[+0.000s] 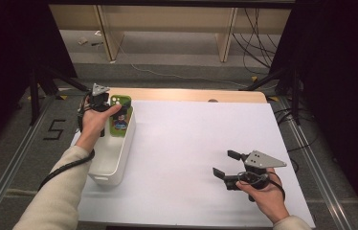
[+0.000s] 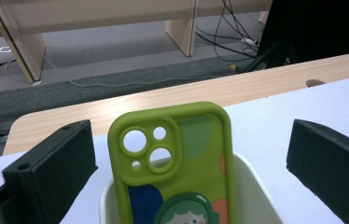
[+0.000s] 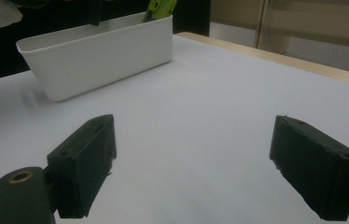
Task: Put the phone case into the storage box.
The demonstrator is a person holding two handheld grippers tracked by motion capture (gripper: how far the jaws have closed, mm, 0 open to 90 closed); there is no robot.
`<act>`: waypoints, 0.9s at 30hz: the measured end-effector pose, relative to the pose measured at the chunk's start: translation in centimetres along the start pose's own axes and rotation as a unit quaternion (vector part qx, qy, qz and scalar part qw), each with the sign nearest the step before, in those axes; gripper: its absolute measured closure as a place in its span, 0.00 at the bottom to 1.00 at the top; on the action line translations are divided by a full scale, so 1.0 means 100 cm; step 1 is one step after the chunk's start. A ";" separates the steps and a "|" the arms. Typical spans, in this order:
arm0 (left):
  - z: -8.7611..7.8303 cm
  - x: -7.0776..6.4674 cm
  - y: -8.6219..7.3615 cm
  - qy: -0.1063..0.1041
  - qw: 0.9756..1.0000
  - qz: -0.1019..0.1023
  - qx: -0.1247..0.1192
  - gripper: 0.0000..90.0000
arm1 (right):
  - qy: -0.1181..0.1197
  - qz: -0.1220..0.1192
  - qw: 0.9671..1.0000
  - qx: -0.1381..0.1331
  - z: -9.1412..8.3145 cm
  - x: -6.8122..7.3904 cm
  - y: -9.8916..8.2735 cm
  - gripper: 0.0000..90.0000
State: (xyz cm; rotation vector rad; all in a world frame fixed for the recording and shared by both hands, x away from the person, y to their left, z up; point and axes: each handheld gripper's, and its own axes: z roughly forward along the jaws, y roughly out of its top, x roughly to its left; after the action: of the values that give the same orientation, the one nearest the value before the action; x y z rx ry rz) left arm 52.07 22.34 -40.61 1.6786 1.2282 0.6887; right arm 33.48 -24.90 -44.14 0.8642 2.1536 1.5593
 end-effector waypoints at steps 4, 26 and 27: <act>-0.009 -0.001 -0.001 -0.004 1.000 -0.003 -0.005 0.01 | -0.001 0.000 1.000 0.000 0.000 0.000 0.000 0.17; -0.060 -0.029 -0.021 -0.059 0.998 0.008 -0.026 0.04 | -0.004 -0.002 1.000 0.000 -0.001 0.000 0.001 0.17; -0.062 -0.031 -0.023 -0.061 0.998 0.010 -0.026 0.04 | -0.004 -0.002 1.000 -0.001 -0.001 0.000 0.001 0.17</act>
State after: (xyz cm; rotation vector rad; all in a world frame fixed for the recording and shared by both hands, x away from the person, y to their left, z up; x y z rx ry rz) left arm 44.86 21.78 -39.79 1.6670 1.0999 0.6147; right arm 33.49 -24.94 -43.97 0.8647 2.1477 1.5531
